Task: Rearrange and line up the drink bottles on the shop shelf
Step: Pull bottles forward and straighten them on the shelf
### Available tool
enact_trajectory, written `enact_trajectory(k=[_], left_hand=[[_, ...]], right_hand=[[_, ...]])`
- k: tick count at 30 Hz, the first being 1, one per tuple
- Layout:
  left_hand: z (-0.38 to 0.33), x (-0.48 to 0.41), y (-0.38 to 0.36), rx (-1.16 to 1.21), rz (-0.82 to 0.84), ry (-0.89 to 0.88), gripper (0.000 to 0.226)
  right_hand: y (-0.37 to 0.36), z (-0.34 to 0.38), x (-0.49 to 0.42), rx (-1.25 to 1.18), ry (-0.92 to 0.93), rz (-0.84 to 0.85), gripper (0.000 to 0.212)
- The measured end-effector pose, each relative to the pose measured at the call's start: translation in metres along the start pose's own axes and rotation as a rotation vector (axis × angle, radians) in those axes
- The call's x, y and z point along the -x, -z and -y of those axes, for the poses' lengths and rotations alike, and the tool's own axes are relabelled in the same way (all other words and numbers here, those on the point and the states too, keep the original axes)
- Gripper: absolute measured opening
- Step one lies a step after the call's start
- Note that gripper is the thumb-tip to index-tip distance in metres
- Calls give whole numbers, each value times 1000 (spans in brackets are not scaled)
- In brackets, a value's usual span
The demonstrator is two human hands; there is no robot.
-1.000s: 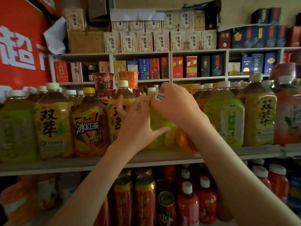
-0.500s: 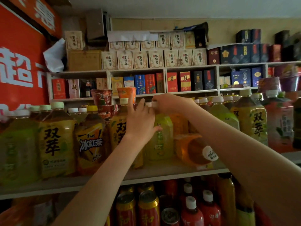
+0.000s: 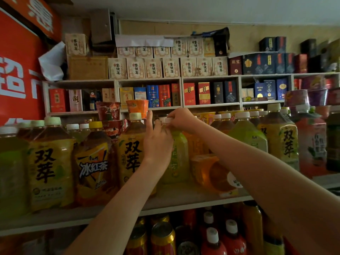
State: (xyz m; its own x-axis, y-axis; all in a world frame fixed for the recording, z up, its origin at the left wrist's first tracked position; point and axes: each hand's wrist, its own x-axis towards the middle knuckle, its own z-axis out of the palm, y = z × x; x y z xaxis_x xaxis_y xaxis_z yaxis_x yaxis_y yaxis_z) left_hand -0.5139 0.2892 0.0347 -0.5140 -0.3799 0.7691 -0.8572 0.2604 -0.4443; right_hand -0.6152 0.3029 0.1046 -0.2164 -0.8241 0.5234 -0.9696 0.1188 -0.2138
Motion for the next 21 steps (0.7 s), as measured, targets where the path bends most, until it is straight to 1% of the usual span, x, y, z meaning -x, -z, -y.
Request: enact_trajectory(k=[1, 2, 4, 6, 7, 9, 10, 11, 12, 13, 14, 15, 16, 17, 19, 20, 21], left_hand=[[-2, -1, -2, -7, -10, 8, 44], [-5, -1, -2, -4, 16, -1, 42], [-8, 1, 3, 16, 30, 16, 38], [-10, 3, 0, 32, -25, 6, 35], [-12, 5, -1, 79, -69, -1, 36], [-17, 12, 2, 308, -127, -65, 44], [-17, 14, 3, 487, -86, -135, 51], [-17, 18, 4, 707, 37, -221, 59], [-16, 23, 7, 921, 225, -324, 69], [-17, 30, 8, 1059, 378, -422, 81], [-20, 37, 9, 1094, 449, -506, 94], [-26, 44, 10, 1063, 441, -551, 103], [-34, 48, 9, 1011, 379, -558, 110], [-43, 52, 7, 965, 278, -534, 113], [-60, 56, 7, 951, 70, -431, 108], [-65, 56, 8, 953, -1, -386, 102], [-67, 55, 7, 952, -40, -360, 99]], right_hand=[[0, -2, 0, -22, 8, 1, 39], [0, -6, -3, -16, 36, 18, 39], [9, -9, 0, 19, 61, 103, 38], [19, -12, 5, 26, 82, 145, 43], [24, -15, 9, 30, 90, 157, 47], [32, -18, 22, 55, 116, 180, 50], [36, -21, 28, 69, 131, 191, 49], [39, -23, 35, 83, 142, 207, 48], [43, -25, 43, 106, 144, 226, 45], [46, -27, 49, 128, 145, 236, 43], [48, -31, 55, 145, 147, 235, 40], [50, -35, 61, 152, 144, 234, 38], [52, -39, 66, 141, 135, 235, 35], [53, -42, 72, 116, 126, 244, 34], [55, -47, 86, 106, 120, 302, 34], [55, -49, 93, 124, 120, 340, 35], [56, -50, 98, 142, 127, 363, 37]])
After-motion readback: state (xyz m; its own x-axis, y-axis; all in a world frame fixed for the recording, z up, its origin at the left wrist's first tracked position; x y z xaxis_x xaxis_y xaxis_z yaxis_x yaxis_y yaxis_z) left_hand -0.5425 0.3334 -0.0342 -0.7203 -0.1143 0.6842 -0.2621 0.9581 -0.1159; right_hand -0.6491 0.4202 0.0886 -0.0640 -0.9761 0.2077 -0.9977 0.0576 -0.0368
